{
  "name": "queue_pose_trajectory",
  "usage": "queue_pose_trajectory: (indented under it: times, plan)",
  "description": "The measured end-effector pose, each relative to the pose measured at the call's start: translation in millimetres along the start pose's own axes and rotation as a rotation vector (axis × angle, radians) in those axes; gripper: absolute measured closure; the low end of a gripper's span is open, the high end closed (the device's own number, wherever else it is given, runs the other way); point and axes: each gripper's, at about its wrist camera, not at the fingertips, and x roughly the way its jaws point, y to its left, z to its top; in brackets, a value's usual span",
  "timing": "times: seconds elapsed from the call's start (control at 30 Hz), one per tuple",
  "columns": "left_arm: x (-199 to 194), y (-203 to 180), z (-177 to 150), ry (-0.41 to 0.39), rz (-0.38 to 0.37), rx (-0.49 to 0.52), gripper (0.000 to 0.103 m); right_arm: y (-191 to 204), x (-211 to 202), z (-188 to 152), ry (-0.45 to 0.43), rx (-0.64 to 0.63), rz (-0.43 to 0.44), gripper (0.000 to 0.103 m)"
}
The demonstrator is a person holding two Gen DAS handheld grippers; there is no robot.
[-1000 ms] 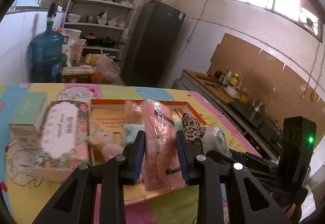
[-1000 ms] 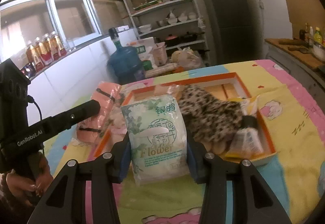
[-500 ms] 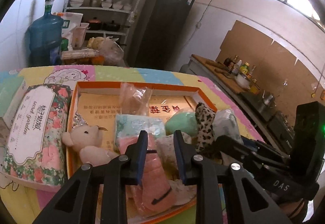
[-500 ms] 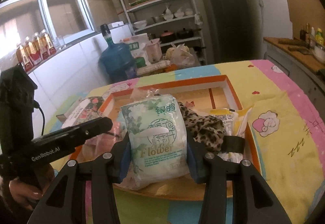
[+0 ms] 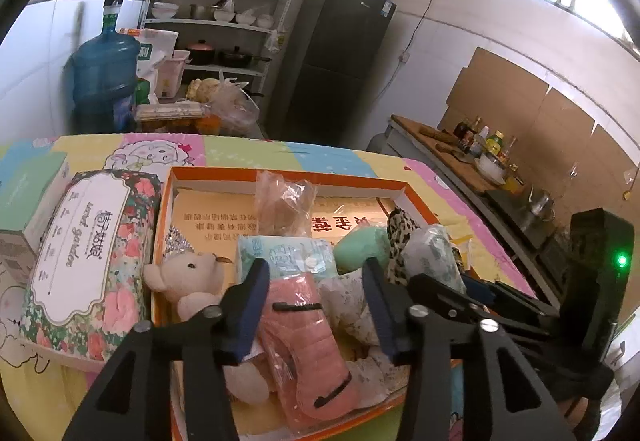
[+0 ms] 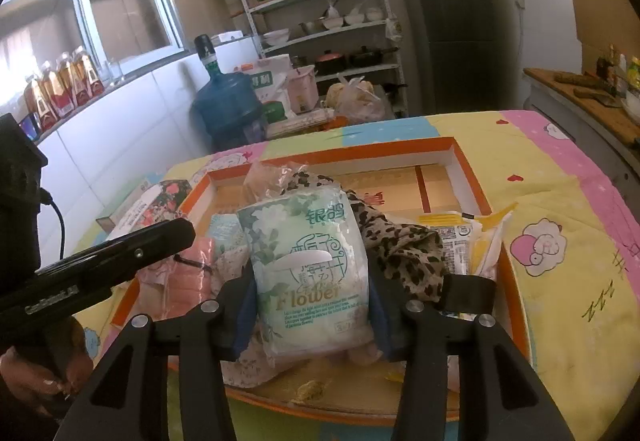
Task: Organize soft objects
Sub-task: 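Release the pink pouch into the box with the left gripper while the right releases the tissue pack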
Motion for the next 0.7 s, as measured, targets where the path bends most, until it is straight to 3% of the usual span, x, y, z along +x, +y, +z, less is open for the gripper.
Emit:
queue_pose_trajectory:
  times: [0.3, 0.47, 0.7]
  plan:
    - [-14.8, 4.3, -3.0, -0.02, 0.032, -0.017, 0.048, 4.9, 0.0, 0.4, -0.013, 0.011, -0.01, 0.047]
    - [-24.4, 3.7, -3.1, -0.036, 0.06, -0.008, 0.048, 6.9, -6.4, -1.1, -0.027, 0.017, -0.02, 0.039]
    - [-40.9, 5.2, -6.2, -0.06, 0.095, -0.001, 0.048, 13.0, -20.7, -1.8, -0.06, 0.014, -0.038, 0.037]
